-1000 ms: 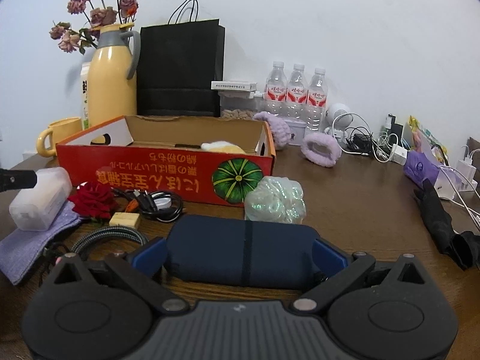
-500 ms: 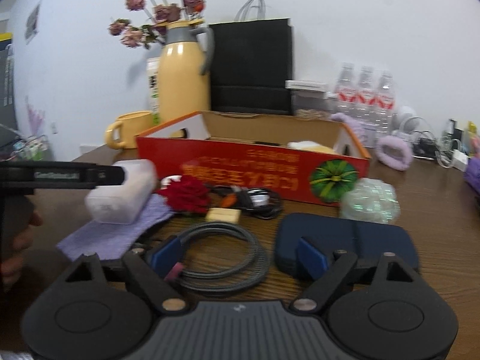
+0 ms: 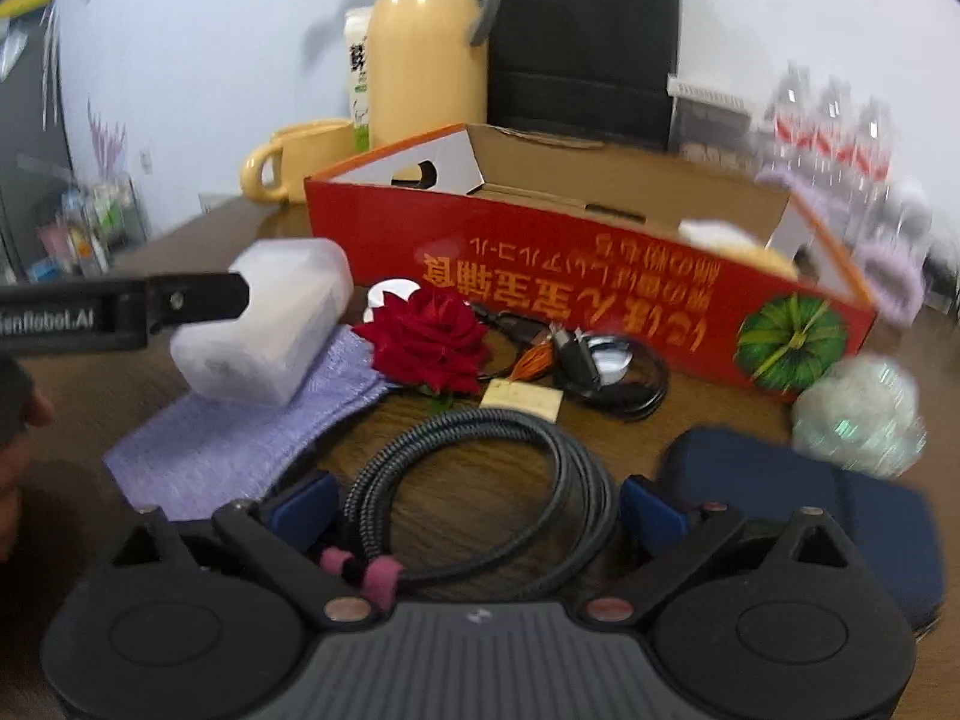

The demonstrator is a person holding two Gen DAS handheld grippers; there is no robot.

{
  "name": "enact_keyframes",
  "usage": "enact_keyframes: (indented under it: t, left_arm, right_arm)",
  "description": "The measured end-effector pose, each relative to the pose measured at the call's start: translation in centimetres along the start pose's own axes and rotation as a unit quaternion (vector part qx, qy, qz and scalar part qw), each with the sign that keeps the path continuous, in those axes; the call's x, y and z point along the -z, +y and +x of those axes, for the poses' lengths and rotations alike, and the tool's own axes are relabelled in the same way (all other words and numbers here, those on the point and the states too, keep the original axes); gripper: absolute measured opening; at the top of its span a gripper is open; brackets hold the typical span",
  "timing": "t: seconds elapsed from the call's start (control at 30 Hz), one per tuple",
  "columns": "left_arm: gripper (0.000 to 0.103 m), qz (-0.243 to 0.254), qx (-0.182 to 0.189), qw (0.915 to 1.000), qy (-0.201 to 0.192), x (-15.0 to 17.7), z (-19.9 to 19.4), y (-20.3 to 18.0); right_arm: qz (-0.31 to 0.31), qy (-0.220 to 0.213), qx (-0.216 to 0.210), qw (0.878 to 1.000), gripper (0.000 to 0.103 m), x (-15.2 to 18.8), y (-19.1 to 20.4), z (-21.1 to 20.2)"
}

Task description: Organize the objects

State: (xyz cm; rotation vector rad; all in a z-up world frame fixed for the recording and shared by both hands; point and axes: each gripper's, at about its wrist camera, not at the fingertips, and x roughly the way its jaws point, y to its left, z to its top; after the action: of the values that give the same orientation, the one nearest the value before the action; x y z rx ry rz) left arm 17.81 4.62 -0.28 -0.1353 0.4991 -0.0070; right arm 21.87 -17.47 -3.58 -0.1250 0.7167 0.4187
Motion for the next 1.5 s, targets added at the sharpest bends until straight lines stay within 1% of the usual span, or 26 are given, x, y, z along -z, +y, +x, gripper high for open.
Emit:
enact_keyframes:
  t: [0.03, 0.1, 0.23, 0.3, 0.37, 0.4, 0.43, 0.47, 0.53, 0.7, 0.73, 0.8, 0.83, 0.87, 0.9, 0.93, 1.0, 1.1, 1.17, 1.23, 1.33, 1.5]
  left_arm:
    - [0.103, 0.0, 0.0, 1.0, 0.001, 0.0, 0.0, 0.0]
    - [0.103, 0.002, -0.001, 1.0, 0.002, 0.0, 0.0, -0.1]
    - [0.103, 0.002, -0.003, 1.0, 0.005, 0.1, 0.0, 0.0]
    - [0.103, 0.002, -0.003, 1.0, 0.005, 0.1, 0.0, 0.0]
    - [0.103, 0.001, -0.003, 1.0, 0.002, 0.0, 0.0, 0.1]
    - [0.103, -0.001, -0.002, 1.0, -0.001, 0.0, -0.1, 0.1]
    - [0.103, -0.004, -0.002, 1.0, -0.005, -0.1, -0.2, 0.2]
    - [0.103, -0.006, -0.003, 1.0, -0.007, -0.1, -0.2, 0.3]
    - [0.103, -0.014, -0.005, 0.9998, -0.009, -0.3, -0.2, 0.6]
    - [0.103, -0.027, -0.023, 0.9993, -0.011, -0.8, 0.0, 1.9]
    - [0.103, -0.029, -0.029, 0.9991, -0.009, -0.9, 0.1, 2.3]
    - [0.103, -0.036, -0.043, 0.9984, -0.003, -1.1, 0.5, 3.1]
    - [0.103, -0.041, -0.049, 0.9979, 0.0, -1.2, 0.6, 3.4]
    - [0.103, -0.047, -0.052, 0.9975, 0.002, -1.2, 0.8, 3.8]
    - [0.103, -0.051, -0.054, 0.9972, 0.003, -1.2, 0.8, 4.0]
    - [0.103, -0.053, -0.055, 0.9971, 0.004, -1.2, 0.9, 4.1]
    - [0.103, -0.051, -0.053, 0.9973, 0.008, -1.2, 1.0, 4.0]
    - [0.103, -0.046, -0.049, 0.9977, 0.008, -1.1, 0.9, 3.9]
    - [0.103, -0.047, -0.049, 0.9977, 0.008, -1.1, 0.9, 3.9]
    - [0.103, -0.05, -0.049, 0.9975, 0.009, -1.1, 0.8, 4.0]
    - [0.103, -0.05, -0.048, 0.9975, 0.01, -1.0, 0.8, 4.0]
    - [0.103, -0.049, -0.046, 0.9977, 0.01, -0.9, 0.7, 3.9]
  right_arm:
    - [0.001, -0.004, -0.001, 1.0, 0.099, 0.1, 0.1, 0.0]
    - [-0.005, -0.013, 0.001, 1.0, 0.092, 0.4, 0.4, -0.1]
    - [-0.011, -0.024, 0.009, 1.0, 0.089, 0.5, 0.7, -0.3]
    - [-0.005, -0.038, 0.007, 0.999, 0.084, 0.5, 0.6, -0.8]
    - [0.011, -0.052, 0.005, 0.999, 0.069, 0.5, 0.1, -1.2]
    - [0.019, -0.055, 0.006, 0.998, 0.066, 0.5, -0.1, -1.2]
    - [0.027, -0.059, 0.007, 0.998, 0.056, 0.5, -0.4, -1.4]
    - [0.035, -0.064, 0.003, 0.997, 0.035, 0.5, -0.7, -1.5]
    - [0.043, -0.071, 0.01, 0.996, 0.033, 0.5, -1.1, -1.7]
    - [0.049, -0.071, 0.004, 0.996, 0.032, 0.4, -1.3, -1.6]
    - [0.05, -0.071, 0.002, 0.996, 0.032, 0.4, -1.4, -1.5]
    - [0.051, -0.062, -0.003, 0.997, 0.037, 0.4, -1.5, -1.3]
    - [0.051, -0.061, 0.001, 0.997, 0.044, 0.4, -1.5, -1.3]
    - [0.047, -0.055, 0.008, 0.997, 0.066, 0.4, -1.4, -1.1]
    - [0.041, -0.05, 0.018, 0.998, 0.076, 0.5, -1.1, -1.0]
    - [0.034, -0.049, 0.026, 0.998, 0.082, 0.5, -0.9, -1.0]
    - [0.018, -0.044, 0.04, 0.998, 0.082, 0.5, -0.4, -1.0]
    - [-0.007, -0.032, 0.053, 0.998, 0.086, 0.2, 0.4, -1.1]
    - [-0.021, -0.026, 0.061, 0.998, 0.097, 0.0, 0.9, -1.1]
    - [-0.035, -0.022, 0.071, 0.997, 0.103, -0.3, 1.4, -0.8]
    - [-0.045, -0.005, 0.075, 0.996, 0.103, -0.8, 1.6, 0.4]
    - [-0.018, -0.005, 0.056, 0.998, 0.103, -0.9, 0.7, 1.0]
